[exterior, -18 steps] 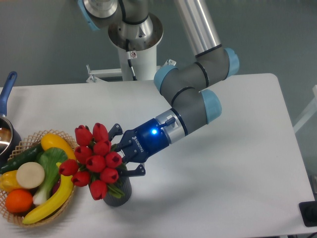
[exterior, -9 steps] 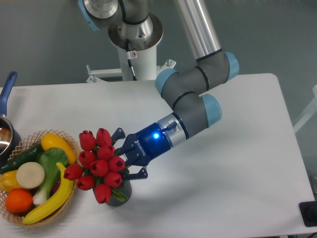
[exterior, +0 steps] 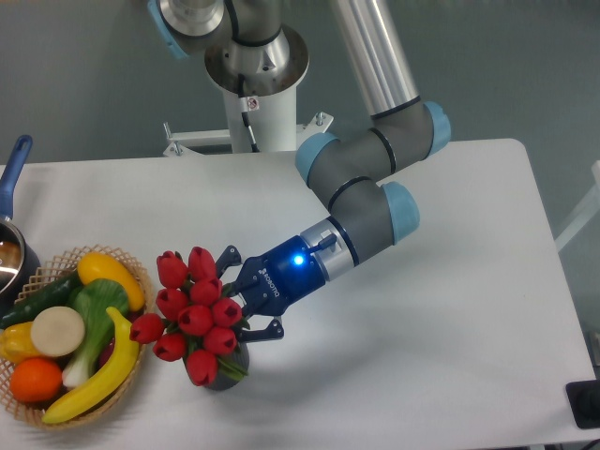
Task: Insert the flowers into the vase
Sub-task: 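Push the tulip bunch further down into the vase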
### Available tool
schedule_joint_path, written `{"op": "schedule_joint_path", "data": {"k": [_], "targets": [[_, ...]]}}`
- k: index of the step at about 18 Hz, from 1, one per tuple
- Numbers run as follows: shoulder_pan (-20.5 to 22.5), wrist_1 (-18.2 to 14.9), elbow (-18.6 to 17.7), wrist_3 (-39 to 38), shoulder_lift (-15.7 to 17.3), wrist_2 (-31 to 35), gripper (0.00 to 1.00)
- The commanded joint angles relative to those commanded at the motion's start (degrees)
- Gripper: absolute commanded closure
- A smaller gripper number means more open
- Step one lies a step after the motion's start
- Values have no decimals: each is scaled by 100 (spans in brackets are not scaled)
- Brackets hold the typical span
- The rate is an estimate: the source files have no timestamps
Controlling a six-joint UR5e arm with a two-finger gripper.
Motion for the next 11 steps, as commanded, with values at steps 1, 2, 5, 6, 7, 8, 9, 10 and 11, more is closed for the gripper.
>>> {"op": "schedule_joint_path", "data": {"k": [1,2,5,6,7,8,9,10,11], "targets": [[0,0,-18,44,0,0,59],[0,0,-27,79,-9,0,59],[0,0,-62,106,-18,9,58],[0,0,-70,132,-26,9,58],[0,0,-71,185,-35,9,55],[0,0,-71,229,-44,9,54],[0,0,-88,238,-44,9,53],[0,0,-97,247,-44,9,49],[0,0,-97,247,-44,9,47]]}}
